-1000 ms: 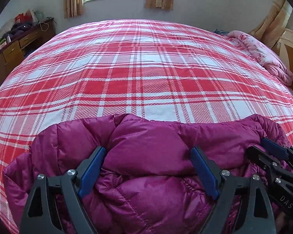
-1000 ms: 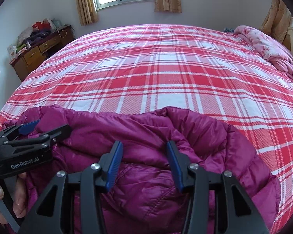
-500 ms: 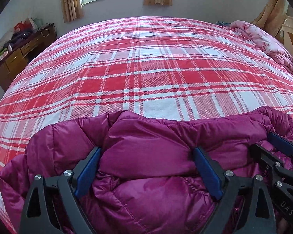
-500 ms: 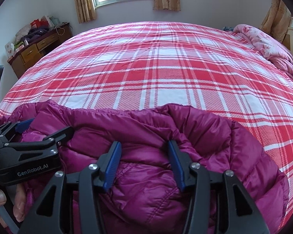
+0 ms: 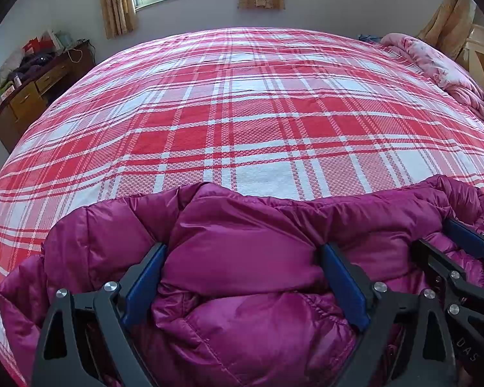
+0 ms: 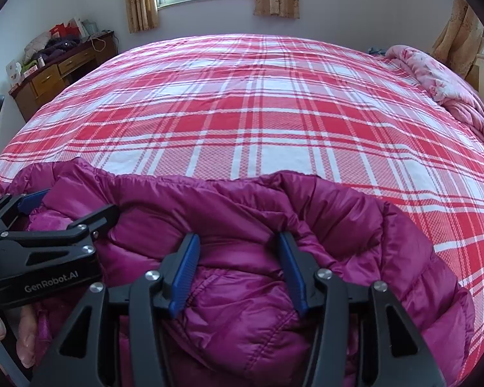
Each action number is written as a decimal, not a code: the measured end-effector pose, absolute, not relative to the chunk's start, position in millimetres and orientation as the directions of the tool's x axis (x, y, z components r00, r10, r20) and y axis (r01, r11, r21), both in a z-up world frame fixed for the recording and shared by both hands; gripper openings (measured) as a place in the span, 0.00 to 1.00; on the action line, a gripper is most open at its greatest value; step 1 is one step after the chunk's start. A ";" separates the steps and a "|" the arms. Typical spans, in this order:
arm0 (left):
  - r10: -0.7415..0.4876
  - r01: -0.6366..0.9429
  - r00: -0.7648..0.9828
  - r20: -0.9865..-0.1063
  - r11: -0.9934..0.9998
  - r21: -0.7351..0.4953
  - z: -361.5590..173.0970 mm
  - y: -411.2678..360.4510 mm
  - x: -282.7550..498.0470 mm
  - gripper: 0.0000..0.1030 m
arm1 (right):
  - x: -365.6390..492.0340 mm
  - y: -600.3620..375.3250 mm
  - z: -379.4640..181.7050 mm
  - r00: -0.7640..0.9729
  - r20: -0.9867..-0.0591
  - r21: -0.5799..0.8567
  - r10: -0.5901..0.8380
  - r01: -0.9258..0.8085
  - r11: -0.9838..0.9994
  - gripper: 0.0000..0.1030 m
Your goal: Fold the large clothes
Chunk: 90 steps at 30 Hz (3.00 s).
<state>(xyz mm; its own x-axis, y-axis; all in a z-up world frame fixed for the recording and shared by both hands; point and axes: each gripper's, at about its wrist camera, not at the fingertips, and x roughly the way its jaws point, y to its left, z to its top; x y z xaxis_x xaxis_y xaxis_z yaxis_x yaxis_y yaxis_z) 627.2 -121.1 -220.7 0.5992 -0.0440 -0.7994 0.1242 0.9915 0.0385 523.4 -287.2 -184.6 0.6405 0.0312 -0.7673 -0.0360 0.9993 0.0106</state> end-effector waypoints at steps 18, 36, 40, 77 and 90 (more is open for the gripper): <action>-0.026 0.120 0.598 -0.801 0.991 0.057 -222.4 -123.4 629.0 0.95 | 523.9 -285.8 -185.8 0.637 -0.771 -0.003 0.020 -0.035 0.999 0.52; -0.092 0.152 0.717 -0.691 0.988 0.026 -131.7 -37.3 460.4 0.98 | 350.7 -337.7 -116.5 0.671 -0.740 0.073 0.050 0.006 0.997 0.86; -0.084 0.154 0.690 -0.719 0.987 0.033 -156.1 -6.1 378.3 0.98 | 270.9 -343.1 -125.6 0.663 -0.748 0.063 0.032 0.023 0.998 0.86; -0.458 0.364 0.707 -0.539 0.889 -0.278 -102.2 53.0 113.9 0.05 | -15.7 -338.7 -77.7 0.792 -0.586 0.317 0.172 0.029 0.948 0.05; -0.514 0.403 0.740 -0.435 0.856 -0.326 -52.7 70.2 98.4 0.05 | -34.4 -361.3 -30.0 0.812 -0.529 0.358 0.244 -0.047 0.933 0.18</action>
<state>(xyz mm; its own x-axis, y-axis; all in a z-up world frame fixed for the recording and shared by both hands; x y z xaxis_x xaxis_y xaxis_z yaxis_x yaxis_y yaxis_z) 98.4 70.2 -52.7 0.7396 -0.5136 -0.4350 0.4025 0.8555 -0.3257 -34.4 -361.3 -30.0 0.8124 0.2444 -0.5295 -0.0472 0.9325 0.3580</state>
